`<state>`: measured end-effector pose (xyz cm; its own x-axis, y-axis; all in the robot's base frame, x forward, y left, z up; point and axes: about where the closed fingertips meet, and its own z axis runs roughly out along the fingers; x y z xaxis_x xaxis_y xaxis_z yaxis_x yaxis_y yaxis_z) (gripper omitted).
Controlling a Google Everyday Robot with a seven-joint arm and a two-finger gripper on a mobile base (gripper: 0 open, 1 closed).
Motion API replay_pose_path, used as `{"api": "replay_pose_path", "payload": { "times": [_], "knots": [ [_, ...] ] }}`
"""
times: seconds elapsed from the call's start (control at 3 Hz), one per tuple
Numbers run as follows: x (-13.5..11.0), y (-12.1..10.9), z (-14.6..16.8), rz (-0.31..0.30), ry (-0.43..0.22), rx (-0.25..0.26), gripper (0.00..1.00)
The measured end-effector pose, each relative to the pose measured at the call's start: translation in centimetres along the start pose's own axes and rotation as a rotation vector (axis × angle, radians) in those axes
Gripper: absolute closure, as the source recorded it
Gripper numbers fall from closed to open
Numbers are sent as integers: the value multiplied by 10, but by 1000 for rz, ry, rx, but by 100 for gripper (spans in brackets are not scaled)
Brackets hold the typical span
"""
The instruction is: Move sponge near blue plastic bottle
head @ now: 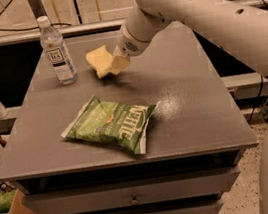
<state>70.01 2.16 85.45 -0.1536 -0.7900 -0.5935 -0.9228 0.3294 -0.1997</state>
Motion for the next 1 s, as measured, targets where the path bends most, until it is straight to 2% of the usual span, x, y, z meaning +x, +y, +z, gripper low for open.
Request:
{"api": "replay_pose_path", "payload": {
  "times": [1.0],
  "knots": [
    [-10, 27, 27, 1, -2, -62, 100]
  ]
}}
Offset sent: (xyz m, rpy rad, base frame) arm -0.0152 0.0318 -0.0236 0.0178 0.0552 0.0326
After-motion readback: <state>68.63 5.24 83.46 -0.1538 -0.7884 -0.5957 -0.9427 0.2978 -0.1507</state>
